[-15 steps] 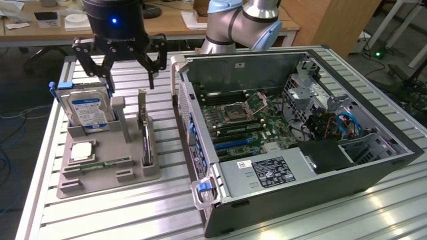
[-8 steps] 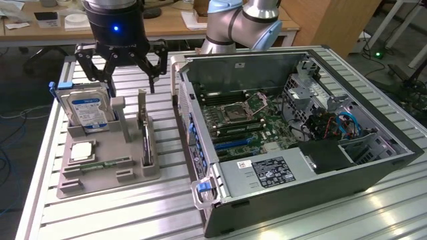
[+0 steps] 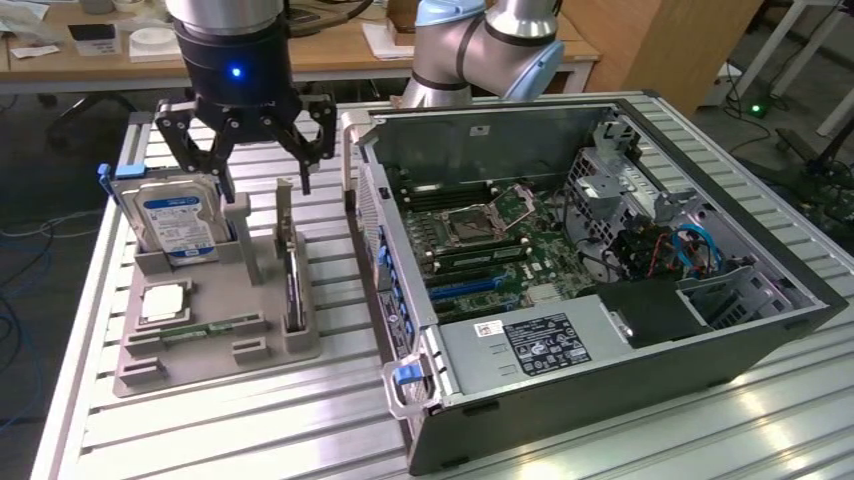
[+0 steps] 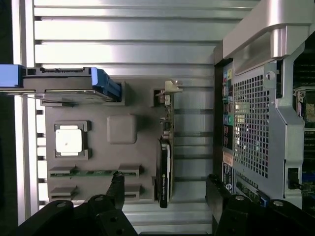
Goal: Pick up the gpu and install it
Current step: 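Pick up the gpu and move the gpu toward the slot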
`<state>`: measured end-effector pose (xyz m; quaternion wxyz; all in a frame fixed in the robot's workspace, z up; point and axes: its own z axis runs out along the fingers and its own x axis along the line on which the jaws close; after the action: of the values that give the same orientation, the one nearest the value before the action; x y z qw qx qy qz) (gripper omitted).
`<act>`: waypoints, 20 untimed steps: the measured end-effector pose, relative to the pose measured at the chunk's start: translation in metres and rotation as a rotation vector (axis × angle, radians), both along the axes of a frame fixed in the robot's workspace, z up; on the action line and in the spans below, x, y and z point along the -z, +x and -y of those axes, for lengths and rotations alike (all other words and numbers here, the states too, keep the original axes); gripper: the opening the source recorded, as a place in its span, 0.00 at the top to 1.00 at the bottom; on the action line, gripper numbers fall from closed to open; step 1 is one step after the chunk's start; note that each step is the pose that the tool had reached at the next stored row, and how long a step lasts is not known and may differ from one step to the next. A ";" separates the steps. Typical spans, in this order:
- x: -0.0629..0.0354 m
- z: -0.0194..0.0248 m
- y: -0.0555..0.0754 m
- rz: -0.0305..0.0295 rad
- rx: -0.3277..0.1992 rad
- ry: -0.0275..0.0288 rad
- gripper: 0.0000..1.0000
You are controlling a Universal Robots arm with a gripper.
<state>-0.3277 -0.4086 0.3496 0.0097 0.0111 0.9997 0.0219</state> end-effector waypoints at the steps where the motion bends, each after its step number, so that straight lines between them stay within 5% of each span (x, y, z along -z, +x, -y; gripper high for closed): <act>1: 0.0014 0.0000 0.000 0.0000 0.000 0.0000 0.24; 20: 0.0269 0.0000 0.000 -0.0001 0.000 -0.0001 0.24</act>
<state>-0.3273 -0.4086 0.3227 0.0096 0.0111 0.9997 0.0218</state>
